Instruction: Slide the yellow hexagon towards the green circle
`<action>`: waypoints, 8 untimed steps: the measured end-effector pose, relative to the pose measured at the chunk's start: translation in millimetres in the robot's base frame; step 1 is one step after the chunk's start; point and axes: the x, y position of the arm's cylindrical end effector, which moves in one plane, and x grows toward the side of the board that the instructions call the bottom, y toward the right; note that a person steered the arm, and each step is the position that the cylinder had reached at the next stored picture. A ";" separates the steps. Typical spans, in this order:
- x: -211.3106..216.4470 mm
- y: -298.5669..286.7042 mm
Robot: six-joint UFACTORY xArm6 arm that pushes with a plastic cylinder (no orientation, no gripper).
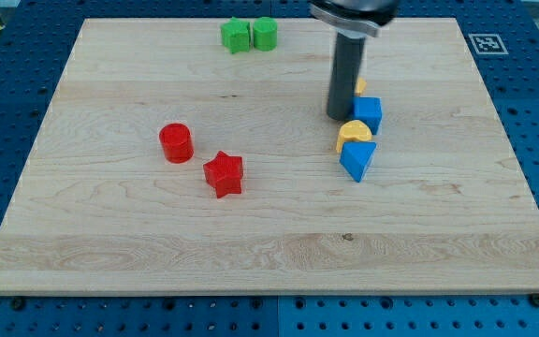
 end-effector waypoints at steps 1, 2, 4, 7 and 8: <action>1.7 31.0; 1.7 20.9; -13.2 -15.2; -33.2 -4.8; -32.9 19.9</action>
